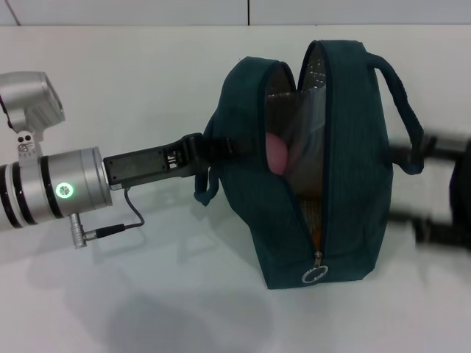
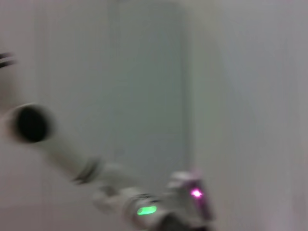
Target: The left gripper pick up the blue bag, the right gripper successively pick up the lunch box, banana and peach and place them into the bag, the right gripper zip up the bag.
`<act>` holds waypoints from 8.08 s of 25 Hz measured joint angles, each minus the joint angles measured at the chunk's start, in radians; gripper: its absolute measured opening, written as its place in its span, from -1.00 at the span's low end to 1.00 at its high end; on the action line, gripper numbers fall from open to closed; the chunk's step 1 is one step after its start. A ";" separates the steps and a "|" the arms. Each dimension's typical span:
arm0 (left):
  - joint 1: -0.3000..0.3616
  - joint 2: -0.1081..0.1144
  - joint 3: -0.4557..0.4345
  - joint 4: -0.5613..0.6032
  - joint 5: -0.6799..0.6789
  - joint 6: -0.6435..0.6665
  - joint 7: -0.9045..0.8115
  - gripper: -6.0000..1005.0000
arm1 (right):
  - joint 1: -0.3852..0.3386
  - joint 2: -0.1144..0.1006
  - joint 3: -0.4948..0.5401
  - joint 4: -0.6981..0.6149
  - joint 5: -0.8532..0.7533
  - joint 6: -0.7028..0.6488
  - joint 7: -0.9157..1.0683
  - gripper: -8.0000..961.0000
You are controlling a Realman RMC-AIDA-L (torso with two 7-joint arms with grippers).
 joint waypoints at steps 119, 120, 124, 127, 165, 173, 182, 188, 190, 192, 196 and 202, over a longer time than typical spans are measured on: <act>0.025 0.001 0.003 0.002 -0.010 0.001 0.014 -0.84 | 0.065 0.011 -0.348 0.333 0.009 0.362 -0.093 -0.55; 0.025 0.001 0.003 0.002 -0.010 0.001 0.014 -0.84 | 0.066 0.011 -0.348 0.333 0.009 0.364 -0.093 -0.55; 0.025 -0.001 0.003 0.002 -0.010 0.001 0.014 -0.84 | 0.069 0.011 -0.347 0.333 0.009 0.379 -0.093 -0.56; 0.025 -0.001 0.003 0.002 -0.010 0.001 0.014 -0.83 | 0.071 0.012 -0.349 0.333 0.009 0.385 -0.091 -0.97; 0.028 -0.001 -0.001 0.000 -0.012 0.007 0.024 -0.78 | 0.035 -0.008 -0.120 0.321 0.007 0.119 -0.127 -0.97; 0.023 -0.001 0.003 0.002 -0.013 0.009 0.045 -0.77 | 0.092 0.011 -0.117 0.329 0.062 0.137 -0.128 -0.97; 0.022 -0.002 0.001 0.001 -0.045 0.014 0.136 -0.61 | 0.117 0.017 -0.124 0.332 0.073 0.147 -0.129 -0.97; 0.056 0.004 -0.002 0.009 -0.129 0.020 0.226 -0.18 | 0.132 0.019 -0.125 0.333 0.109 0.145 -0.129 -0.97; 0.072 0.007 -0.003 0.012 -0.168 0.021 0.252 -0.04 | 0.142 0.021 -0.125 0.333 0.125 0.145 -0.129 -0.97; 0.090 0.009 -0.003 0.013 -0.211 0.024 0.282 0.10 | 0.156 0.022 -0.124 0.333 0.139 0.147 -0.133 -0.97; 0.121 0.009 -0.003 0.014 -0.281 0.025 0.336 0.37 | 0.180 0.024 -0.125 0.338 0.187 0.149 -0.142 -0.97; 0.140 0.011 -0.003 0.014 -0.296 0.022 0.359 0.68 | 0.210 0.026 -0.154 0.389 0.193 0.191 -0.142 -0.97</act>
